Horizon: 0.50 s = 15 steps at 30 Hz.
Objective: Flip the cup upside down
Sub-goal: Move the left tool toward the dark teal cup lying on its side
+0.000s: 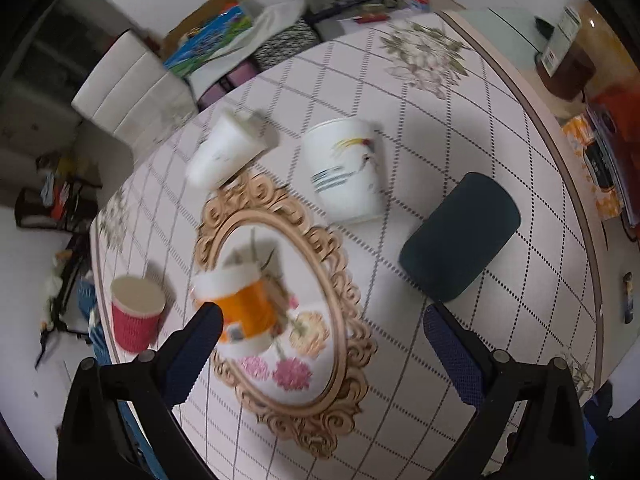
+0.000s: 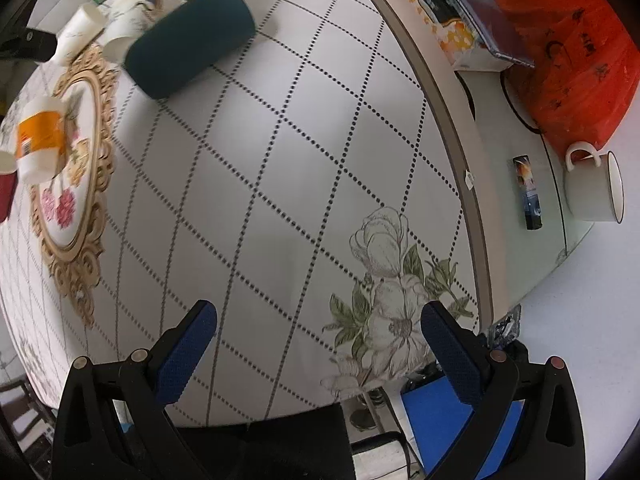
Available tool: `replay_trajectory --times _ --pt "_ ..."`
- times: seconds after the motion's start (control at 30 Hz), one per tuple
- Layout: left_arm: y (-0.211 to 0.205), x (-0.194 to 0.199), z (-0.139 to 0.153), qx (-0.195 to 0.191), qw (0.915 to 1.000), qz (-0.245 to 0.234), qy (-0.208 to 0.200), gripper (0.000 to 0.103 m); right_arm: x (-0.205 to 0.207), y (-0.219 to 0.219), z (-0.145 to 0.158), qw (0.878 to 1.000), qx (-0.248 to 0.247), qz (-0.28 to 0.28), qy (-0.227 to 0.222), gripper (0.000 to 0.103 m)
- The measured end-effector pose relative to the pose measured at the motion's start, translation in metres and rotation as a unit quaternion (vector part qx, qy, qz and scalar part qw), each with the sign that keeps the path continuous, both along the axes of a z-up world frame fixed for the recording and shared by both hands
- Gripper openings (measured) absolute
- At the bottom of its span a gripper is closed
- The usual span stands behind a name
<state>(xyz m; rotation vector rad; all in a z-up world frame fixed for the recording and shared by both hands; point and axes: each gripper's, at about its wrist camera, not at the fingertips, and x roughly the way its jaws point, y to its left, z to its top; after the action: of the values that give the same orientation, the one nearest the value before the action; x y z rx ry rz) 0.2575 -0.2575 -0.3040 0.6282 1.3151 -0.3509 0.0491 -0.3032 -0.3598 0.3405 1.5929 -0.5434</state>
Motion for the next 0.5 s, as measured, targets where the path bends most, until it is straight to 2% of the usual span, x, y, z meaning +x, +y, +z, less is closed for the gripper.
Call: replay_trajectory --times 0.1,0.2,0.37,0.5 --pt "-0.024 0.001 -0.009 -0.004 0.9987 -0.049 0.015 0.103 0.005 -0.007 -0.005 1.000 -0.001 -0.008 0.007 0.103" --pt "-0.049 -0.007 -0.017 0.001 0.9926 -0.119 0.023 0.103 0.009 -0.015 -0.009 1.000 -0.001 -0.016 0.013 0.103" --pt "-0.084 -0.014 -0.042 0.033 0.9764 -0.211 0.033 0.103 0.012 -0.024 -0.014 0.999 0.000 -0.027 0.024 0.103" --pt "-0.101 -0.015 -0.063 0.056 0.9654 -0.250 0.047 0.103 0.015 -0.028 -0.021 0.999 0.003 -0.034 0.035 0.103"
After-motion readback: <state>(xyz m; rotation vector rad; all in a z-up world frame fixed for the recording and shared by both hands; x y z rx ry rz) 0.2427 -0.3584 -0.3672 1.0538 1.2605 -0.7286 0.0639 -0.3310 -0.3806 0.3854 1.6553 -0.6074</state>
